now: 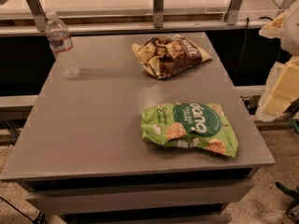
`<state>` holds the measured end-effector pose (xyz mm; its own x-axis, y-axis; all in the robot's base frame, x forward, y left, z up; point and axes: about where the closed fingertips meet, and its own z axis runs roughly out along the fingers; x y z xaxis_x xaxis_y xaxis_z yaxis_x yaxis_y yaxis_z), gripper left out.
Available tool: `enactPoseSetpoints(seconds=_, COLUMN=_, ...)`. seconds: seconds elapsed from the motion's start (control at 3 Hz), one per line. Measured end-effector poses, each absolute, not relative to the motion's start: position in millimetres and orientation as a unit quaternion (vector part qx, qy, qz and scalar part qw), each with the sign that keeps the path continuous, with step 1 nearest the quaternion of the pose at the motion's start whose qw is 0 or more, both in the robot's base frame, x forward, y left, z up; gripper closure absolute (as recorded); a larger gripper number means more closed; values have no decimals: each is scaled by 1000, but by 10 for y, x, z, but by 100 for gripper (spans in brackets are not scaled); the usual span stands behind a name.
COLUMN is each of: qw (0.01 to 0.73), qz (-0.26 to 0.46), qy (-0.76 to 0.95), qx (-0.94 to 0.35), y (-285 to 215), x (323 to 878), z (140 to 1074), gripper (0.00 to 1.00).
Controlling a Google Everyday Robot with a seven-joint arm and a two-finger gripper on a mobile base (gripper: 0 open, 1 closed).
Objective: Move green rice chip bag near water bottle
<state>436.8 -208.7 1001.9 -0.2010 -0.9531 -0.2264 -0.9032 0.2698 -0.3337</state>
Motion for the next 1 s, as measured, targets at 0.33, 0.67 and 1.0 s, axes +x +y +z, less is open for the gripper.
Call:
enactPoseSetpoints(seconds=0.33, qw=196, qz=-64, qy=772, qx=-601, y=-2087, x=4368, z=10020, gripper=0)
enactPoseSetpoints(seconds=0.67, qw=191, qz=-40, qy=769, qx=-609, y=-2029, x=4392, z=9886, gripper=0)
enactPoseSetpoints(seconds=1.0, qw=176, qz=28, qy=761, qx=-623, y=-1765, x=4422, z=9469, gripper=0)
